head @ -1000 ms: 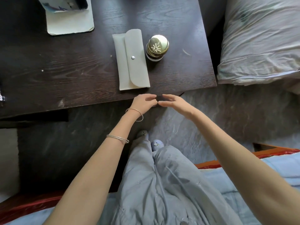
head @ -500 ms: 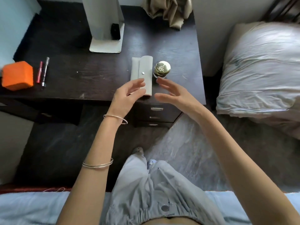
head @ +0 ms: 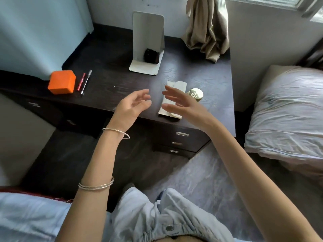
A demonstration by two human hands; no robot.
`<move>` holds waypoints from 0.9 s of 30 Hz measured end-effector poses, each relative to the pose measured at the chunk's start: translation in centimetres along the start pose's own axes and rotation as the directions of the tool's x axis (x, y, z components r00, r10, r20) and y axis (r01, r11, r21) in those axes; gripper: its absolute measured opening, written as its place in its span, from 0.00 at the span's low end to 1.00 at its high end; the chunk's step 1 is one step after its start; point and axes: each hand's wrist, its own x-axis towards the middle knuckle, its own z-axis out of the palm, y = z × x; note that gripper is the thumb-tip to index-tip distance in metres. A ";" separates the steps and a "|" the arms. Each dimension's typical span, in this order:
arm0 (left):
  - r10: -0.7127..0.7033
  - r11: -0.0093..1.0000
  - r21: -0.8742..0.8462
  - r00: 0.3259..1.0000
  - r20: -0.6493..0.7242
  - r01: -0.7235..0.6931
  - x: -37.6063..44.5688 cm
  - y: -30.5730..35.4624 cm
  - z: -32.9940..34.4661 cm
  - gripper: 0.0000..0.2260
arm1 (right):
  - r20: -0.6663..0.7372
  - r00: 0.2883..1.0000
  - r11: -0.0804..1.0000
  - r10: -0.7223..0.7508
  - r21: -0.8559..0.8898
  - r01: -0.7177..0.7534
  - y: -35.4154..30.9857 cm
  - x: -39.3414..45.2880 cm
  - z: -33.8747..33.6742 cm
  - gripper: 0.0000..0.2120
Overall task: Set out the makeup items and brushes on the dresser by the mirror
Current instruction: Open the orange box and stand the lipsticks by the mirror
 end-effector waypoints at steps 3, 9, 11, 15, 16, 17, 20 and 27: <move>0.003 1.000 0.004 1.000 -0.019 -0.003 0.5 -0.7 -2.5 0.16 | 0.012 1.000 1.000 -0.003 -0.014 0.003 -0.9 1.8 1.7 0.31; 0.006 1.000 0.030 1.000 -0.029 -0.006 2.3 -2.1 -9.0 0.17 | 0.036 0.999 1.000 -0.016 -0.009 0.016 -3.6 6.2 6.3 0.30; 0.005 0.999 0.042 1.000 -0.025 -0.004 3.1 -2.4 -11.5 0.18 | 0.036 0.999 0.999 -0.030 -0.012 0.030 -4.8 7.9 8.0 0.30; 0.005 0.998 0.060 1.000 -0.024 -0.004 4.7 -3.1 -16.6 0.17 | 0.029 0.998 0.998 -0.055 -0.022 0.055 -7.0 11.6 11.5 0.30; -0.002 0.998 0.062 1.000 -0.024 0.004 5.1 -3.3 -17.8 0.17 | 0.032 0.998 0.998 -0.058 -0.023 0.058 -7.5 12.5 12.3 0.30; -0.011 0.998 0.062 1.000 -0.027 0.012 5.3 -3.4 -18.9 0.17 | 0.035 0.998 0.998 -0.058 -0.017 0.059 -8.0 13.4 13.0 0.30; -0.031 0.998 0.060 0.998 -0.048 0.034 6.2 -4.0 -21.8 0.17 | 0.049 0.997 0.998 -0.057 0.011 0.057 -9.1 16.0 15.0 0.30; -0.133 0.991 0.017 0.983 -0.131 0.136 8.8 -6.9 -27.0 0.19 | 0.142 0.989 0.999 -0.047 -0.009 0.049 -9.6 22.8 17.9 0.29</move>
